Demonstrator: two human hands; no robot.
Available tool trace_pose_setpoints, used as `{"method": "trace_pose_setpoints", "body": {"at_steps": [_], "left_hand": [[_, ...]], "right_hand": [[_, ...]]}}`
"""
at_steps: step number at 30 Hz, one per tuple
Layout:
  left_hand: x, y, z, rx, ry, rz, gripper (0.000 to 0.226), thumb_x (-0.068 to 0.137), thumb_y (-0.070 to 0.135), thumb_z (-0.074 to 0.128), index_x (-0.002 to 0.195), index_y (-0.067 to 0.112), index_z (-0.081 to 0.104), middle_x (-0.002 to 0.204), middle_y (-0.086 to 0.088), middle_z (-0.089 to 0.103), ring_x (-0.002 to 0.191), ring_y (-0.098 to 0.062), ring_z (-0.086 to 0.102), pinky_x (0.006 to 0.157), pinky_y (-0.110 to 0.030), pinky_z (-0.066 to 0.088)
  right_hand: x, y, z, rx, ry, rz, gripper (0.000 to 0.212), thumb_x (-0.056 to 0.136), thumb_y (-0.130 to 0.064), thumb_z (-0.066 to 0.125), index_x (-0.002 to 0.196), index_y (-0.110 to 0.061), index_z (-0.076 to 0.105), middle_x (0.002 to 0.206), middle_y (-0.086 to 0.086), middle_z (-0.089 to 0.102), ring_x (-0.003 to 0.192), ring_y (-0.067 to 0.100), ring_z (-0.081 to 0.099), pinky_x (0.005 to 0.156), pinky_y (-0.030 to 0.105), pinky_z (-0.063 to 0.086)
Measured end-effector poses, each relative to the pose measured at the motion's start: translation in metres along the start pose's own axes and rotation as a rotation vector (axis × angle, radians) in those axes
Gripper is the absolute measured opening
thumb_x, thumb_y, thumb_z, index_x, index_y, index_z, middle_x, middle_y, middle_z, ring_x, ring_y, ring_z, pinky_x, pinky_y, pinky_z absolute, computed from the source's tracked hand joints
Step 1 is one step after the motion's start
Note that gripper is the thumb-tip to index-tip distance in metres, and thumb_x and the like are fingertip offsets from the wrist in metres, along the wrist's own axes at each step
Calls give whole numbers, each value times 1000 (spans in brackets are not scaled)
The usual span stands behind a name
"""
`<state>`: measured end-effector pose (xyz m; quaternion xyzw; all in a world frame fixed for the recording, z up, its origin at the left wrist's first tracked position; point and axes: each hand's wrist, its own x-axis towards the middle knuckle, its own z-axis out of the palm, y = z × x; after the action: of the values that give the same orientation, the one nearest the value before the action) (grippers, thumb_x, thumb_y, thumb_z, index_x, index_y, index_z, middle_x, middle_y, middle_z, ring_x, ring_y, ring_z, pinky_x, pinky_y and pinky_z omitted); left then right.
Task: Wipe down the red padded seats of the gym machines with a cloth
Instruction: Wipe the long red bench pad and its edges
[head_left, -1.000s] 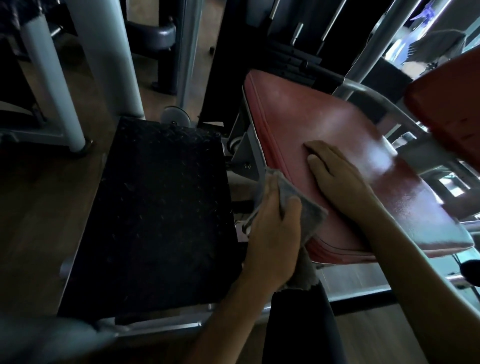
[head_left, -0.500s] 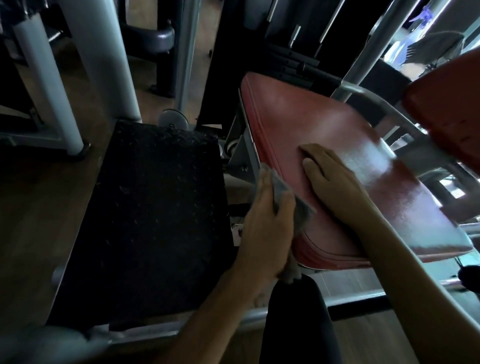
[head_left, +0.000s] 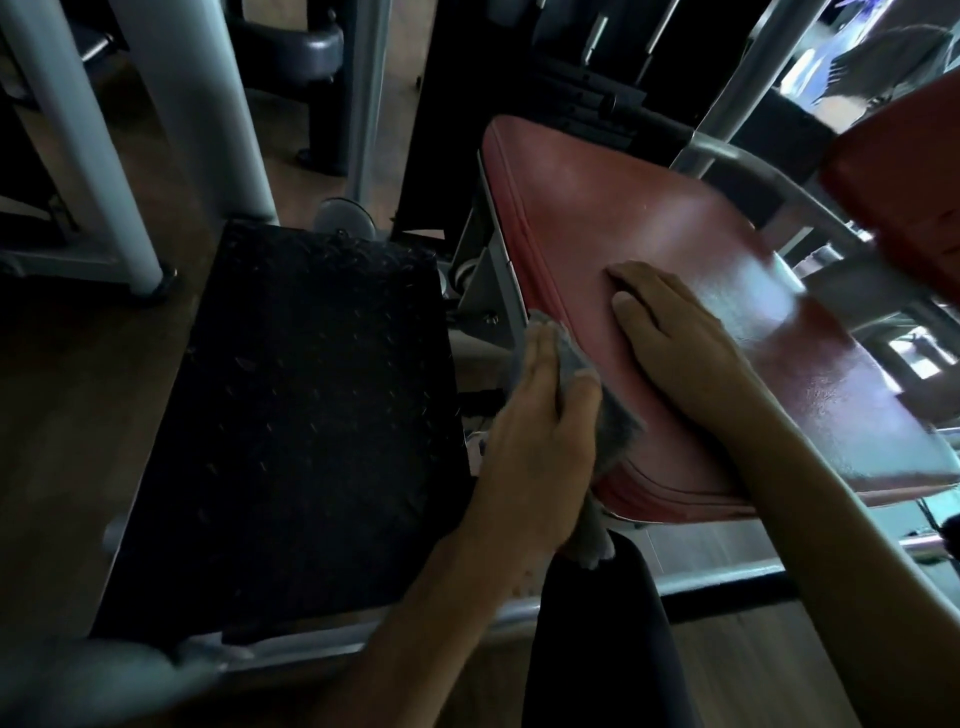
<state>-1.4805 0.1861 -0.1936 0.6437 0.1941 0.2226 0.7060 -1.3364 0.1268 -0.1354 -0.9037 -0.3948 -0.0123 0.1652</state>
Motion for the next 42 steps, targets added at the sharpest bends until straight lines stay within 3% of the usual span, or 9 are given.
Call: {"method": "trace_pose_setpoints", "body": {"at_steps": [7, 11, 19, 23, 27, 31, 35, 38, 42], "left_hand": [[78, 3, -23, 175, 29, -17, 80, 88, 63, 23, 148, 11, 34, 157, -7, 36, 140, -28, 40, 117, -52, 32], [48, -2, -12, 70, 39, 40, 63, 102, 47, 27, 158, 21, 22, 164, 4, 26, 149, -16, 28, 123, -42, 25], [-24, -11, 9, -88, 18, 40, 66, 92, 43, 28, 157, 36, 17, 161, 29, 12, 145, 13, 15, 125, -29, 17], [31, -1, -1, 25, 71, 27, 64, 98, 41, 26, 157, 16, 25, 164, 7, 23, 150, -8, 23, 122, -27, 22], [75, 7, -16, 65, 87, -54, 70, 93, 49, 23, 145, 5, 38, 154, -14, 40, 140, -33, 39, 117, -54, 31], [58, 9, -11, -49, 133, -70, 76, 87, 58, 25, 147, 16, 43, 152, -6, 46, 140, -25, 42, 117, -53, 32], [-23, -6, 12, -186, 100, -15, 63, 93, 47, 30, 155, 39, 26, 160, 19, 30, 145, 1, 30, 123, -38, 26], [-39, -9, 19, -224, 117, -12, 63, 91, 39, 34, 153, 41, 26, 156, 35, 23, 141, 18, 21, 124, -28, 20], [9, 3, 11, -105, 144, -5, 57, 100, 37, 32, 157, 28, 28, 162, 15, 26, 147, 0, 25, 124, -35, 21]], "right_hand": [[0, -2, -1, 2, -5, 7, 46, 105, -43, 33, 149, -31, 38, 156, -8, 35, 142, 14, 33, 119, 44, 25], [-2, -3, -2, 3, 8, 2, 47, 105, -43, 33, 149, -30, 39, 155, -7, 36, 140, 15, 37, 117, 42, 29], [0, 0, 0, -16, -16, 13, 47, 105, -46, 30, 149, -33, 36, 157, -7, 33, 142, 15, 35, 118, 45, 28], [0, 0, 1, -8, -20, 7, 46, 105, -46, 30, 149, -35, 35, 156, -9, 34, 141, 15, 35, 117, 47, 28], [-1, -3, 1, -7, -16, 28, 46, 104, -45, 30, 149, -36, 35, 157, -10, 32, 143, 14, 33, 119, 45, 25], [-3, -5, -1, -1, -6, 22, 46, 104, -46, 30, 149, -35, 36, 156, -11, 33, 141, 15, 35, 117, 46, 28], [-2, -4, -1, -5, -16, 17, 47, 104, -46, 30, 149, -34, 35, 157, -9, 33, 142, 15, 35, 118, 46, 28], [-1, -3, -1, -5, -39, 23, 47, 105, -47, 28, 150, -35, 33, 158, -10, 30, 143, 14, 32, 119, 46, 24], [-1, -4, -2, 11, -69, 39, 47, 105, -45, 28, 151, -35, 31, 159, -11, 27, 144, 11, 29, 121, 46, 20]]}}
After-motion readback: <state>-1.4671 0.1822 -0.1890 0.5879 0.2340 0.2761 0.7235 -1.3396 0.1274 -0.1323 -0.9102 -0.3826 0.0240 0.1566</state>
